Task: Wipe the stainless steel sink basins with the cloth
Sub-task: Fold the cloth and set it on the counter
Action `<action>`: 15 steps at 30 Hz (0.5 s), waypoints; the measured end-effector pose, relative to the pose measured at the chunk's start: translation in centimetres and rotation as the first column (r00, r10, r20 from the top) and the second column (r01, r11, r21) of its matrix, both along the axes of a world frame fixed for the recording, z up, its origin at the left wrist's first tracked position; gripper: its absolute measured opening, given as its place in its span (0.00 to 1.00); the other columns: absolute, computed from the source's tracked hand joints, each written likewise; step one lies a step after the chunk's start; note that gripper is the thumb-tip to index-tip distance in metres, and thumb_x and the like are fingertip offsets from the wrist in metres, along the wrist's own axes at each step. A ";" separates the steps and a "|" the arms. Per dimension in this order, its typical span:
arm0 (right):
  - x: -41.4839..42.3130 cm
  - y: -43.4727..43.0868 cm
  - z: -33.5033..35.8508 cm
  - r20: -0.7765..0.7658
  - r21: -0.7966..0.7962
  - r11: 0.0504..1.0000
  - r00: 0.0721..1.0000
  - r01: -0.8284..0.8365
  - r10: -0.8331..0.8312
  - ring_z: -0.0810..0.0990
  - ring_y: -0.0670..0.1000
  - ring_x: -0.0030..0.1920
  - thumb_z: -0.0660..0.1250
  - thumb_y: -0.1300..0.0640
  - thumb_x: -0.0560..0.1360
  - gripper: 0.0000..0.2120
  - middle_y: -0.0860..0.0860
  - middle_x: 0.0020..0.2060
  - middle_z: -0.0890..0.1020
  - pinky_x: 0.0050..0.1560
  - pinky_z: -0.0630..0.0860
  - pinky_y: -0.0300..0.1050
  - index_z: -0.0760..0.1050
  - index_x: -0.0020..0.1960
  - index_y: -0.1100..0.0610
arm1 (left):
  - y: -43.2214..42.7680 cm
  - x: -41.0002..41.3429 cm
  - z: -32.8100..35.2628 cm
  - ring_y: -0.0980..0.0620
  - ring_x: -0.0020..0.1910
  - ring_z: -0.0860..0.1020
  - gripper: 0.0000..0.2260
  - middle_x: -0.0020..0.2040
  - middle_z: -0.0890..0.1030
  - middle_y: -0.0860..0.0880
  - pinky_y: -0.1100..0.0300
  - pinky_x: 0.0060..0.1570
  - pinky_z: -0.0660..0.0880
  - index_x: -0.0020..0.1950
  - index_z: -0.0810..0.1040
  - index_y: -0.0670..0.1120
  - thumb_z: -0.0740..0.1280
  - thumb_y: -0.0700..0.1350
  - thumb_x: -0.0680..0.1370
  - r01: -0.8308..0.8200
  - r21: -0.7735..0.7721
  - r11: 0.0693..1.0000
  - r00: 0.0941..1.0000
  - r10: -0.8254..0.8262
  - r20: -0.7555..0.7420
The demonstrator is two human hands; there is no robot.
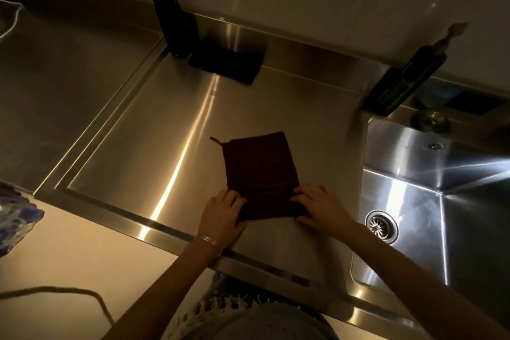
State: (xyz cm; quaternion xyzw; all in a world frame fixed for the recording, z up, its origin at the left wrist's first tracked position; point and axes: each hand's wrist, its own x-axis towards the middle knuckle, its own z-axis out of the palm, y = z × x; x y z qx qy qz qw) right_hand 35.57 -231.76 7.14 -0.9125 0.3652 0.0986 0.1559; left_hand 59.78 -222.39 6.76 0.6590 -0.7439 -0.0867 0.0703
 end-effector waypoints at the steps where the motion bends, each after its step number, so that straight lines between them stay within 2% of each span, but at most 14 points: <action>1: 0.3 -0.2 0.0 -0.022 -0.007 1.000 1.000 0.000 0.000 0.63 0.51 0.71 0.65 0.49 0.76 0.23 0.51 0.69 0.68 0.70 0.56 0.44 0.69 0.69 0.53 | -0.3 0.1 0.1 0.46 0.42 0.81 0.22 0.45 0.82 0.46 0.56 0.38 0.78 0.49 0.82 0.45 0.80 0.49 0.58 0.024 -0.007 1.000 0.999 -0.024 0.028; 3: 0.7 -0.6 0.0 0.012 -0.024 1.000 1.000 0.012 -0.011 0.67 0.52 0.69 0.65 0.52 0.75 0.20 0.53 0.66 0.71 0.68 0.58 0.42 0.72 0.66 0.55 | -1.1 0.4 0.1 0.49 0.38 0.81 0.21 0.41 0.82 0.48 0.59 0.35 0.78 0.44 0.82 0.47 0.81 0.50 0.55 0.056 -0.016 0.998 0.996 -0.055 0.070; 5: 1.2 -0.8 0.6 0.040 0.027 0.998 0.997 0.065 -0.066 0.72 0.52 0.63 0.65 0.54 0.75 0.16 0.53 0.61 0.76 0.62 0.62 0.39 0.75 0.62 0.56 | -1.8 0.7 0.5 0.49 0.36 0.80 0.16 0.39 0.82 0.49 0.62 0.36 0.77 0.42 0.82 0.48 0.80 0.49 0.57 0.084 0.014 0.996 0.991 -0.085 0.107; 6: 1.4 -0.8 1.0 0.041 0.085 0.992 0.995 0.091 -0.095 0.74 0.50 0.60 0.65 0.54 0.75 0.16 0.52 0.59 0.77 0.57 0.63 0.36 0.76 0.61 0.55 | -2.1 1.0 0.8 0.49 0.39 0.80 0.13 0.42 0.82 0.49 0.61 0.40 0.76 0.45 0.82 0.48 0.77 0.49 0.63 0.093 0.057 0.994 0.988 -0.099 0.115; 8: 1.8 -1.3 1.9 0.013 0.226 0.969 0.994 0.099 -0.104 0.75 0.46 0.51 0.66 0.53 0.75 0.15 0.51 0.55 0.79 0.47 0.63 0.32 0.76 0.61 0.53 | -2.9 2.4 1.2 0.47 0.52 0.78 0.13 0.53 0.80 0.48 0.58 0.52 0.73 0.57 0.78 0.50 0.66 0.49 0.74 0.062 0.268 0.961 0.997 -0.071 0.023; 10: 2.1 -2.1 2.8 0.001 0.339 0.935 0.994 0.103 -0.110 0.76 0.45 0.47 0.67 0.53 0.75 0.15 0.52 0.51 0.81 0.44 0.65 0.32 0.77 0.60 0.53 | -4.0 4.2 1.9 0.49 0.57 0.76 0.15 0.59 0.78 0.49 0.60 0.55 0.71 0.62 0.76 0.51 0.65 0.50 0.76 0.035 0.517 0.855 0.987 0.053 -0.153; 11: 2.3 -2.7 3.2 0.016 0.377 0.915 0.987 0.142 -0.160 0.77 0.46 0.46 0.67 0.54 0.75 0.15 0.52 0.50 0.81 0.45 0.68 0.34 0.77 0.60 0.54 | -4.7 5.1 2.2 0.50 0.58 0.76 0.16 0.60 0.78 0.49 0.62 0.54 0.70 0.63 0.75 0.50 0.66 0.50 0.76 0.039 0.580 0.813 0.969 0.112 -0.221; 13: 3.1 -3.9 3.7 0.091 0.426 0.857 0.929 0.289 -0.359 0.78 0.47 0.45 0.67 0.56 0.75 0.15 0.54 0.48 0.81 0.44 0.70 0.34 0.77 0.61 0.55 | -6.0 6.2 2.4 0.50 0.57 0.75 0.15 0.59 0.78 0.48 0.63 0.52 0.68 0.62 0.76 0.49 0.67 0.49 0.76 -0.013 0.607 0.795 0.926 0.239 -0.293; 15: 4.3 -5.0 3.7 0.149 0.408 0.799 0.831 0.442 -0.536 0.77 0.49 0.45 0.66 0.58 0.76 0.15 0.57 0.49 0.81 0.39 0.69 0.32 0.75 0.62 0.58 | -7.3 6.3 2.4 0.49 0.55 0.77 0.13 0.57 0.79 0.47 0.61 0.51 0.70 0.59 0.77 0.48 0.67 0.48 0.76 -0.178 0.540 0.823 0.855 0.400 -0.329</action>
